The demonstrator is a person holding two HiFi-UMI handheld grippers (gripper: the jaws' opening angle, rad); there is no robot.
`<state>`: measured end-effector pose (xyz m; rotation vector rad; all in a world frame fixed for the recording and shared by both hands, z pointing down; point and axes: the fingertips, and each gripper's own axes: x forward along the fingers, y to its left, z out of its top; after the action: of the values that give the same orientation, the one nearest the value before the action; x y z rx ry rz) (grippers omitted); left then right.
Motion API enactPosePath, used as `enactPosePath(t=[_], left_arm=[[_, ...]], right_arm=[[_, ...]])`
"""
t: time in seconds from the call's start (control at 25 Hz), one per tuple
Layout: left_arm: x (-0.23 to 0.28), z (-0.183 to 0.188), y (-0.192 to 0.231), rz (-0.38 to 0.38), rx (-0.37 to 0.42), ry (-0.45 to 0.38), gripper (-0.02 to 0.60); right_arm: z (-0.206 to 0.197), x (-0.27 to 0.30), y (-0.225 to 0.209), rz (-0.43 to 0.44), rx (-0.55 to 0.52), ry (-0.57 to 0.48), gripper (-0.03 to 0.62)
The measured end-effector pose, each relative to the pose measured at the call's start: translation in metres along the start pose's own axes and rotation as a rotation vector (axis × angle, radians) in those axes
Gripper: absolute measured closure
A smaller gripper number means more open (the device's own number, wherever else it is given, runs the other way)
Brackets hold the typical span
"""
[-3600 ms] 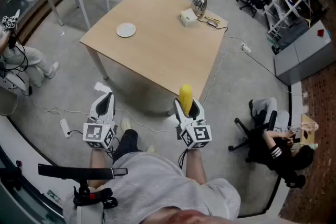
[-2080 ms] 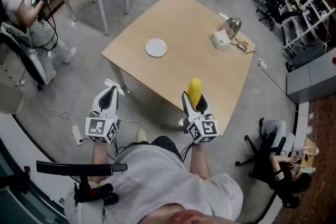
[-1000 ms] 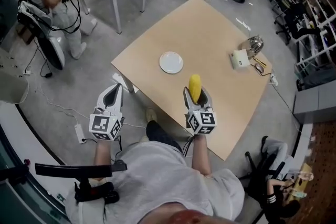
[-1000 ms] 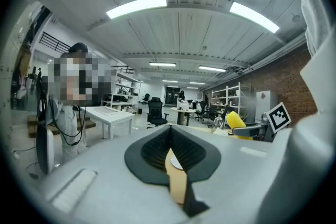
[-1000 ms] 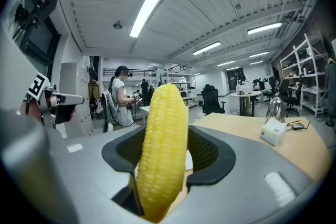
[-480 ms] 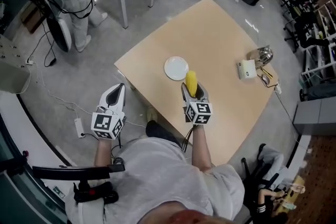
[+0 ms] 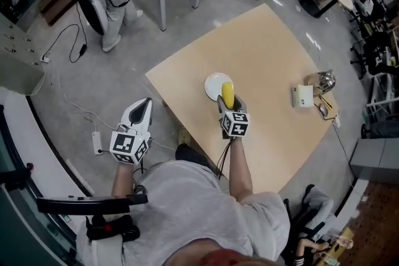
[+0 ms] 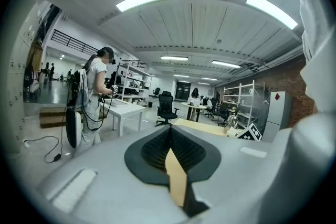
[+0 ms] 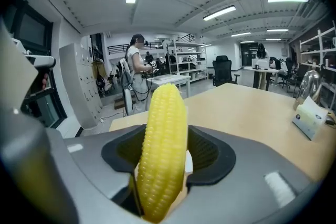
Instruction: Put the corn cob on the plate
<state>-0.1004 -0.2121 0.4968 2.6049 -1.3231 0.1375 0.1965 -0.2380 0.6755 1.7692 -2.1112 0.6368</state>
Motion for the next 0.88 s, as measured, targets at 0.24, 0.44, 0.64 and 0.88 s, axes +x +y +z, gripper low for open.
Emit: enactPosePath(t=[0.24,0.44,0.64,0.88], left_arm=[[-0.002,0.001,0.009,0.042,-0.001,0.012,0.563],[-0.005,0.000,0.017,0.076,-0.001,0.022,0.563],[-0.008,0.004,0.023,0.105,-0.005,0.025,0.563],[-0.009,0.012,0.028,0.133,-0.005,0.031,0.563]], right_arm=[[-0.013,0.035,-0.006,0.019,-0.006,0.070,0.347],[-0.023,0.060,-0.010,0.032,-0.017,0.126,0.347],[-0.032,0.079,-0.015,0.038,-0.022,0.171,0.347],[-0.046,0.100,-0.019,0.036,-0.043,0.238,0.347]])
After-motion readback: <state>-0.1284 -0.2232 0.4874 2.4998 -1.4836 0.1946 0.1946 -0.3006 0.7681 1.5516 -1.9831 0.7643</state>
